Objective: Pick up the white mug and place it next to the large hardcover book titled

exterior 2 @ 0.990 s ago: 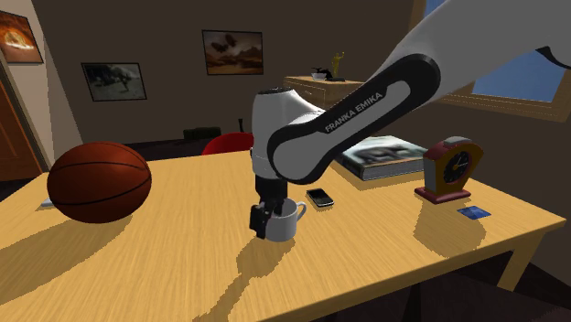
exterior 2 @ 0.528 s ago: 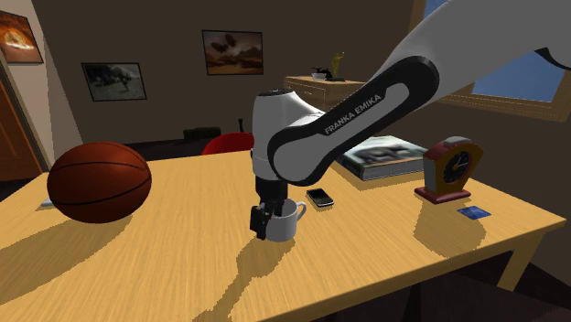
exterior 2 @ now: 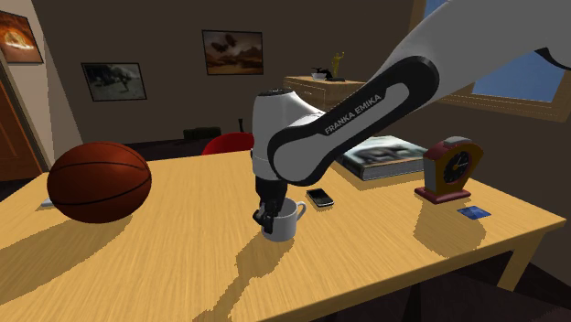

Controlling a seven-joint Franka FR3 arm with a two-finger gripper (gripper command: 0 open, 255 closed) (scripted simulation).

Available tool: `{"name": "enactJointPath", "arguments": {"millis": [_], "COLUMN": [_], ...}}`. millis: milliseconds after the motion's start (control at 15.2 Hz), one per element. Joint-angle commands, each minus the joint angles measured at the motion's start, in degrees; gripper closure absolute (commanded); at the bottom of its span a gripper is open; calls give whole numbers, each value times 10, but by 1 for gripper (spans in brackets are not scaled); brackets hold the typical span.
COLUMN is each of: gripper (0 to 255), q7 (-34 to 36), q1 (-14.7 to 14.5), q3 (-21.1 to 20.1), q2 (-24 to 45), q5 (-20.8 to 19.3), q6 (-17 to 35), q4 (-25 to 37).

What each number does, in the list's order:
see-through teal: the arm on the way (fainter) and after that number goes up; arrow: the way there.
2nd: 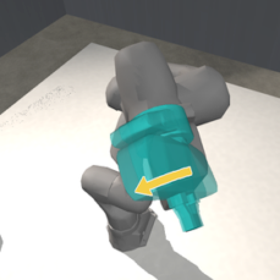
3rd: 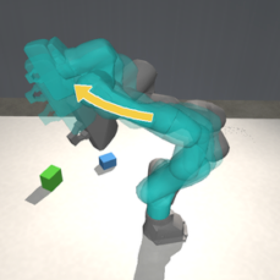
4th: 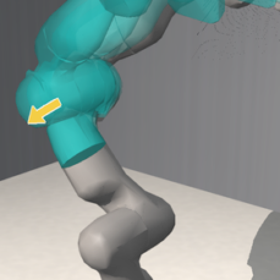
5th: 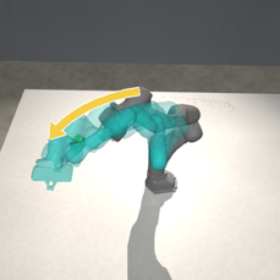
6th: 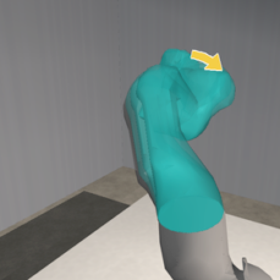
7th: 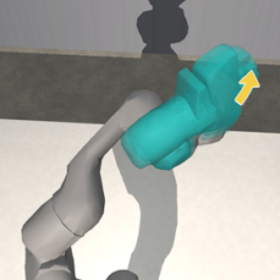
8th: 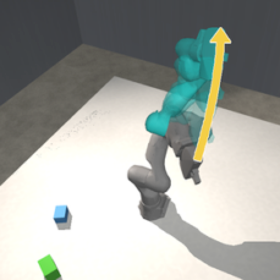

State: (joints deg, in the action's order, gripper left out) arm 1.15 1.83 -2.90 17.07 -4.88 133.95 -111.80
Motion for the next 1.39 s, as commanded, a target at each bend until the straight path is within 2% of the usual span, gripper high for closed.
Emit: {"name": "enactJointPath", "arguments": {"millis": [0,1320], "gripper": [255,255], "q7": [0,-11], "q1": [0,1], "q3": [0,-3], "q2": [0,-62], "q5": [0,10], "q6": [0,-129], "q4": [0,68]}}
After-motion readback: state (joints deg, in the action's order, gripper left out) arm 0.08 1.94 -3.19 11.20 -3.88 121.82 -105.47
